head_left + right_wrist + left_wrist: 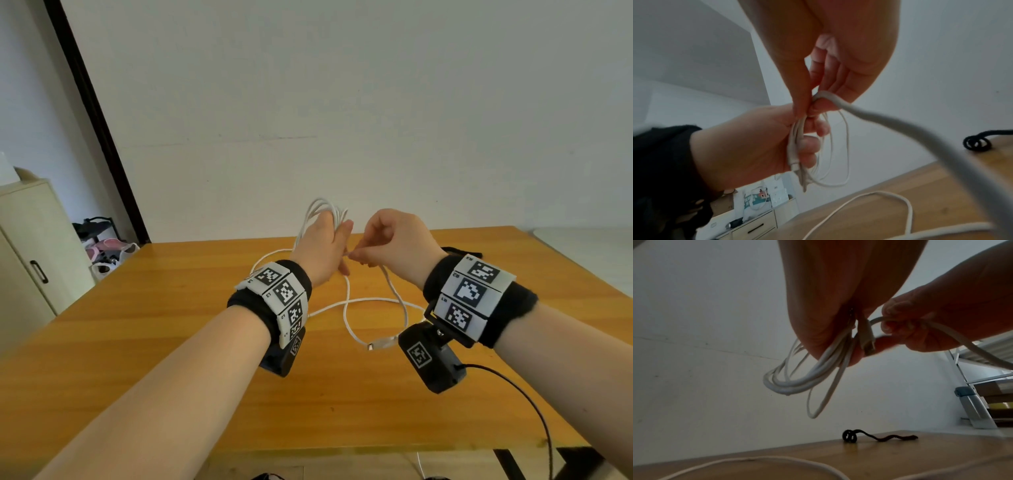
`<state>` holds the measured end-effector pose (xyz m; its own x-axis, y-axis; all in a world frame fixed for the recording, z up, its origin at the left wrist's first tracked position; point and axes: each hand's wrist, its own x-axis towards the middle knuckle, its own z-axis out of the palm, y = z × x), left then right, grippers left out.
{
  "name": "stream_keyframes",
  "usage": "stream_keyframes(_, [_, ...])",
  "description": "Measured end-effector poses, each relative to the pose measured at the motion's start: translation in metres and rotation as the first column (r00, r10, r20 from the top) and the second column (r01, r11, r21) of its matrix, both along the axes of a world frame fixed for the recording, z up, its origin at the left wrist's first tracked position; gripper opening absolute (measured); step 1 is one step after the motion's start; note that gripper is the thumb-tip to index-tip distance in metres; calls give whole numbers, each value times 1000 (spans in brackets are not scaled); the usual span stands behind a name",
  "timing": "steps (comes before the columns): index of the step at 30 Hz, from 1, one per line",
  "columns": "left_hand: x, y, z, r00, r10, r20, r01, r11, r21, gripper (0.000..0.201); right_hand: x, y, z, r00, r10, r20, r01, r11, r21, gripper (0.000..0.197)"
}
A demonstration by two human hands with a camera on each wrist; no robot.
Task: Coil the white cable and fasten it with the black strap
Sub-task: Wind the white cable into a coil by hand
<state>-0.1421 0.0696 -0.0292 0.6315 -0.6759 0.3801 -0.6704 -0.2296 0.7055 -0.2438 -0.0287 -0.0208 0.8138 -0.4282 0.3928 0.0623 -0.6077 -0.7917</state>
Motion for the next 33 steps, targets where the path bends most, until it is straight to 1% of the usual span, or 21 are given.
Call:
stream_keyframes(2, [3,-1,-3,999,33,34,-33,999,3,25,0,-3,2,1000,0,-28,0,1000,5,27])
stream_keyframes(4, [7,-2,-3,997,73,24,-73,997,-18,25,-1,-5,0,986,42,-162,-44,999,-9,25])
stream_keyframes(6, [11,-1,0,995,97,-29,-98,994,-54,25,-2,-8,-6,944,45,-327,-83,991,-104,17])
stream_keyframes(8, [14,1,5,990,91,-107,-101,990,-96,26,-4,-13,-10,916,3,-402,-84,979,-184,18])
stream_keyframes(9, [15,3,7,985,80,-152,-97,990,-105,26,-5,-15,-11,912,-11,-411,-74,979,-189,21])
stream_keyframes(11, [14,5,9,961,23,-276,-55,992,-109,26,-7,-18,-11,917,-46,-396,-36,980,-197,22])
stream_keyframes(12, [14,6,9,933,-28,-359,-15,993,-117,27,-7,-19,-10,928,-76,-365,-1,978,-207,23])
stream_keyframes(14, [11,8,10,836,-149,-529,79,985,-153,29,-4,-19,-9,953,-148,-265,87,969,-230,22])
stream_keyframes(15, [9,9,11,782,-200,-590,122,978,-171,30,-2,-19,-9,959,-180,-220,125,962,-242,22])
stream_keyframes(16, [7,9,12,739,-234,-632,156,972,-178,33,0,-19,-9,961,-200,-191,150,957,-250,24])
stream_keyframes(17, [5,10,13,712,-248,-657,181,969,-170,35,1,-19,-9,963,-204,-178,157,956,-246,30])
stream_keyframes(18, [3,10,15,702,-250,-667,203,968,-150,36,3,-18,-9,964,-194,-182,150,962,-228,40])
stream_keyframes(19, [1,11,16,707,-246,-663,221,967,-124,36,3,-18,-9,965,-177,-195,138,970,-199,49])
stream_keyframes(20, [0,11,16,716,-246,-653,237,966,-104,35,4,-19,-10,964,-169,-205,132,975,-181,56])
stream_keyframes(21, [-1,12,16,721,-254,-645,254,963,-95,34,6,-19,-10,962,-174,-211,135,973,-187,58])
stream_keyframes(23, [-1,15,17,706,-287,-648,292,951,-102,32,9,-23,-10,956,-200,-214,139,953,-268,54])
stream_keyframes(24, [-1,16,17,691,-308,-654,319,942,-106,31,10,-25,-10,960,-189,-209,123,948,-295,52])
stream_keyframes(27, [-3,20,20,640,-354,-682,401,911,-97,25,9,-25,-7,979,-35,-200,-12,973,-232,48])
stream_keyframes(29, [-3,22,21,612,-361,-704,435,897,-83,26,8,-22,-6,981,32,-193,-80,966,-245,34])
stream_keyframes(31, [-2,23,20,623,-338,-706,437,898,-44,28,9,-24,-5,983,21,-184,-69,963,-260,19])
stream_keyframes(33, [0,22,19,692,-286,-663,389,921,9,22,8,-25,-4,985,-3,-175,-38,972,-230,11])
